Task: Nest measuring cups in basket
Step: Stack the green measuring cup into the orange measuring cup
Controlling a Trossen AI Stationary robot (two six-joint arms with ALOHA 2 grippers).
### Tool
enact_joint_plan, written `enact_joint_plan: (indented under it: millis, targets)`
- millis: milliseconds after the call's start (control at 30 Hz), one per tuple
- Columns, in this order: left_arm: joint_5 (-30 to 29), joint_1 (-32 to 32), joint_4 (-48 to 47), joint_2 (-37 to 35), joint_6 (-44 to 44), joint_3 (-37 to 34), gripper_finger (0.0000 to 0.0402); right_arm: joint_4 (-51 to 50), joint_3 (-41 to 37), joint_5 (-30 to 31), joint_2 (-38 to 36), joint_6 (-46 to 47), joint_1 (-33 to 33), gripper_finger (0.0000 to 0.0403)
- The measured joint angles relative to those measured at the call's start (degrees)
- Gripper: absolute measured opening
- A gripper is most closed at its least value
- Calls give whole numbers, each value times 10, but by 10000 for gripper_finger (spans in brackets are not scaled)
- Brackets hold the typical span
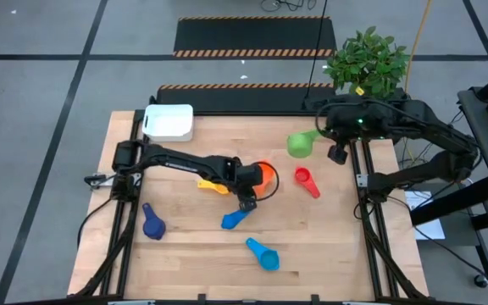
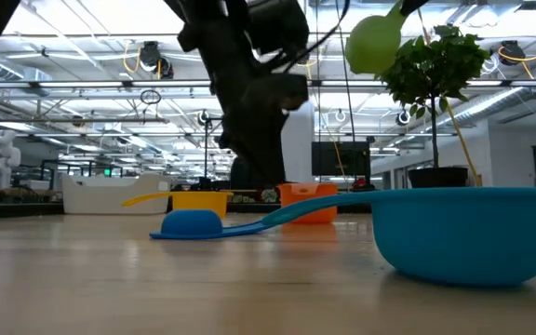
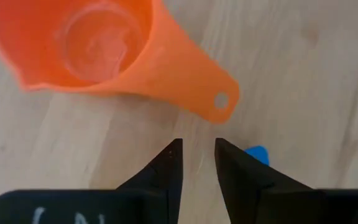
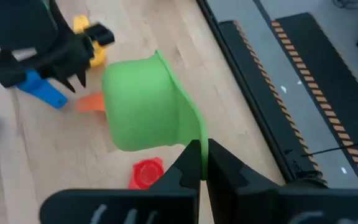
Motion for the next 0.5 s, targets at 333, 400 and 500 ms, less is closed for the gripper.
enact_joint_plan:
  millis: [333, 400, 500]
  targets:
    - [0, 1, 78, 46, -18, 0, 92, 11, -4, -20, -22, 0, 1, 0]
    - [0, 0, 135, 50, -19, 0, 92, 11, -4, -29, -24, 0, 1, 0]
    - [-17, 0, 209, 57, -19, -1, 92, 11, -4, -30, -26, 7, 1, 0]
